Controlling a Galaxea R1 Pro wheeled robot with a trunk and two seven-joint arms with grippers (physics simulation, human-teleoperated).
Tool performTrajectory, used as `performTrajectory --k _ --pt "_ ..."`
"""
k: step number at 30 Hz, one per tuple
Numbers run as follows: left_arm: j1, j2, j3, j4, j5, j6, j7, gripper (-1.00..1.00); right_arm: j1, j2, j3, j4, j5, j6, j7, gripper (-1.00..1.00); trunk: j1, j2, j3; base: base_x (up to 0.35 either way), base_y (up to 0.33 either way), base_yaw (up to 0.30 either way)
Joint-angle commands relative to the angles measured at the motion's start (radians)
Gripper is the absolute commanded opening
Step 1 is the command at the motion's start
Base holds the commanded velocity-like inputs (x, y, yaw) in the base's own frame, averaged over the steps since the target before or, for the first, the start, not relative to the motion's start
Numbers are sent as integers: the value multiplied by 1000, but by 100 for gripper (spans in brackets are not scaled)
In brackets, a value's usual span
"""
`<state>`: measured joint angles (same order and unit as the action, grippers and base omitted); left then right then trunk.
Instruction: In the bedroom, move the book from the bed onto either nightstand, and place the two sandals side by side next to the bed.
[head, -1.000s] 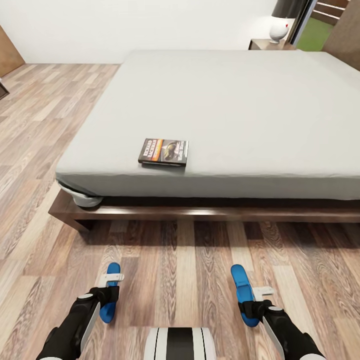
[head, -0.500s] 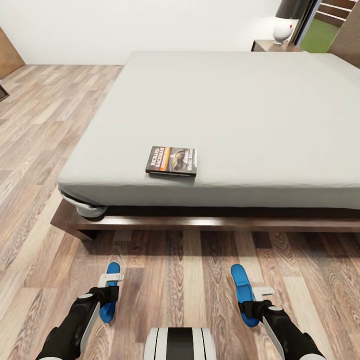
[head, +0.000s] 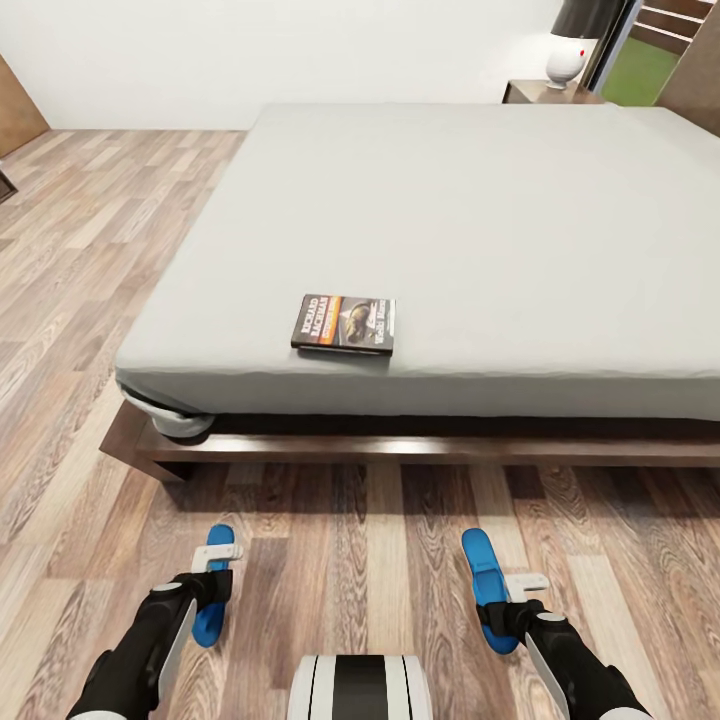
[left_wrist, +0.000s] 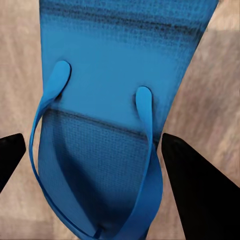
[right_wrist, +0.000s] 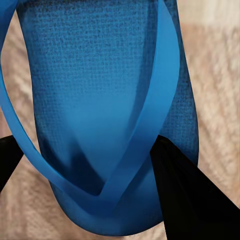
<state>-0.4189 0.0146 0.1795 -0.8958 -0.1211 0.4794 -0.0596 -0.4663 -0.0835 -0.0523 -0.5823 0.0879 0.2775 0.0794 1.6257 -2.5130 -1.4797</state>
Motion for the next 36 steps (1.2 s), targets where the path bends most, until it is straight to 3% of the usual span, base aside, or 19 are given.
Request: performTrajectory --k 1,5,7,14,34,36 --pt "-1 0 11 -2 -9 5 -6 -100 0 1 -5 -3 7 6 7 -100 0 0 -1 14 0 0" --pt "-1 0 46 -2 -9 5 -3 -100 0 1 -6 -3 7 6 7 -100 0 0 -1 5 0 0" --pt "-1 -1 55 -2 -9 5 32 -100 0 1 -6 -4 7 6 7 -100 0 0 -1 1 0 0" --pt "-1 -2 58 0 -6 5 92 -100 0 1 -6 -5 7 6 7 -100 0 0 -1 0 0 0" --pt "-1 -7 55 1 -6 2 92 -100 0 -1 -5 -21 7 5 8 -100 0 0 -1 99 0 0" --pt "-1 -7 55 1 -6 2 92 -100 1 -33 -6 -61 8 5 11 -100 0 0 -1 1 0 0"
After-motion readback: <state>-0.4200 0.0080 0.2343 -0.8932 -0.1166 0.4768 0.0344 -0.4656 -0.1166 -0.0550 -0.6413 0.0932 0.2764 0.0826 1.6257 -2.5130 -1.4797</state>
